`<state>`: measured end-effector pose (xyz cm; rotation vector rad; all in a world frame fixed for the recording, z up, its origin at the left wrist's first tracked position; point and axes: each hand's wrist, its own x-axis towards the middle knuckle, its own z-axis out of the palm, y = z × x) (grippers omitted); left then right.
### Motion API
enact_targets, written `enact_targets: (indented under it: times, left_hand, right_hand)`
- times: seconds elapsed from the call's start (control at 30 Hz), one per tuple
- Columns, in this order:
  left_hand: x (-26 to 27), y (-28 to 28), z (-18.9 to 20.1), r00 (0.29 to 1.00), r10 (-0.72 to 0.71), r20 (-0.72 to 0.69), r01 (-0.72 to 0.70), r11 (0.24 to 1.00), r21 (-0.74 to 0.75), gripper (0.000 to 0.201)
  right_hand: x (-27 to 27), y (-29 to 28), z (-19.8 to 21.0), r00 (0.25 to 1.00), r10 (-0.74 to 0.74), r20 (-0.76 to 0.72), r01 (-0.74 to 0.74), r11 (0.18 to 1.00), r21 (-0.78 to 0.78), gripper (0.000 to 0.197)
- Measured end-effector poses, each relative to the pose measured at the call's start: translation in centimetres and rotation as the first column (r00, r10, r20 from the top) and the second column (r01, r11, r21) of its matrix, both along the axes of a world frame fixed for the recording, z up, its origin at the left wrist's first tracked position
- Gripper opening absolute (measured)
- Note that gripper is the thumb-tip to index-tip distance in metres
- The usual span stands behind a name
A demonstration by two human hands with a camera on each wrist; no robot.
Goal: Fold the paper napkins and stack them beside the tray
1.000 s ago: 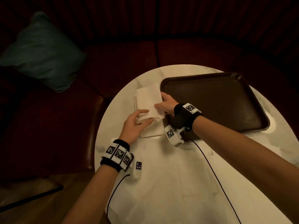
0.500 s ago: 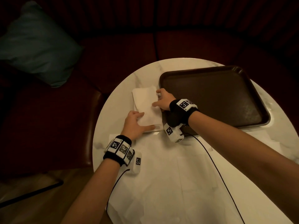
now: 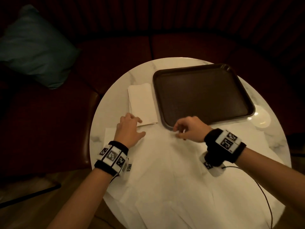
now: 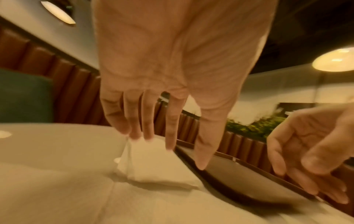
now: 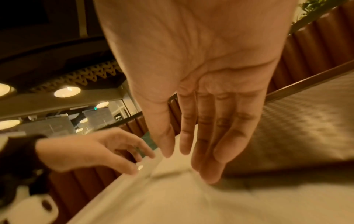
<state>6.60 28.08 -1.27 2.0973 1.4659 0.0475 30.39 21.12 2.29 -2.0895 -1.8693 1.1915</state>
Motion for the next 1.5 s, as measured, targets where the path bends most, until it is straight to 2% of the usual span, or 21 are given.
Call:
enact_targets:
  times: [0.1,0.23,0.3,0.43,0.57,0.73,0.93,1.03,1.17,1.27,1.4,1.5]
  left_hand:
    - [-1.1,-4.1,0.3,0.995,-0.073,-0.063,0.071,0.997,-0.034,0.033]
    - [-1.6,-9.5,-0.1,0.989,-0.125,-0.08,0.125,0.992,-0.013,0.041]
    - [-1.2,-11.8,-0.5,0.988,-0.124,-0.097,0.128,0.991,0.041,0.045]
    - [-0.4,-14.1,-1.9,0.99,-0.029,-0.137,0.042,0.995,0.092,0.047]
    - [0.1,-14.6,-3.6,0.996,0.082,-0.031,-0.078,0.989,0.122,0.039]
    - [0.2,-14.1,-5.0,0.982,0.174,0.078,-0.183,0.975,0.127,0.018]
    - [0.3,-14.1,-5.2,0.988,0.15,0.045,-0.156,0.964,0.213,0.014]
    - [0.3,-14.3,-5.4,0.984,0.164,0.065,-0.174,0.963,0.204,0.012]
    - [-0.1,-14.5,-5.8,0.961,0.191,0.201,-0.222,0.964,0.144,0.005]
    - [-0.9,-14.5,-5.5,0.919,0.201,0.341,-0.254,0.96,0.119,0.017]
    - [-1.3,-13.9,-4.0,0.888,0.194,0.417,-0.269,0.954,0.13,0.046]
    - [-0.9,-13.2,-2.6,0.878,0.157,0.452,-0.237,0.963,0.127,0.07]
  right_hand:
    - [0.6,-4.0,-1.3,0.999,0.004,0.05,-0.002,0.998,-0.057,0.019]
    - [0.5,-7.0,-3.4,0.985,0.102,0.138,-0.093,0.993,-0.073,0.056]
    - [0.3,-7.4,-4.1,0.978,0.131,0.163,-0.124,0.991,-0.051,0.063]
    - [-0.7,-7.4,-4.3,0.966,0.11,0.234,-0.138,0.984,0.109,0.055]
    - [-1.9,-7.9,-4.3,0.991,0.039,0.129,-0.063,0.981,0.186,0.046]
    - [-2.6,-8.4,-4.7,0.997,-0.043,0.065,0.032,0.987,0.156,0.044]
    - [-3.0,-6.1,-6.6,0.955,-0.292,-0.045,0.295,0.95,0.106,0.053]
    - [-3.0,-5.1,-7.3,0.912,-0.4,-0.088,0.407,0.911,0.07,0.048]
    - [-3.0,-4.2,-7.7,0.87,-0.477,-0.123,0.487,0.871,0.068,0.036]
    - [-2.9,-4.0,-7.1,0.869,-0.471,-0.153,0.489,0.865,0.114,0.027]
    - [-3.0,-4.0,-4.7,0.857,-0.353,-0.375,0.435,0.886,0.159,0.019]
    - [-2.8,-3.5,-2.6,0.803,-0.252,-0.54,0.387,0.91,0.15,0.021]
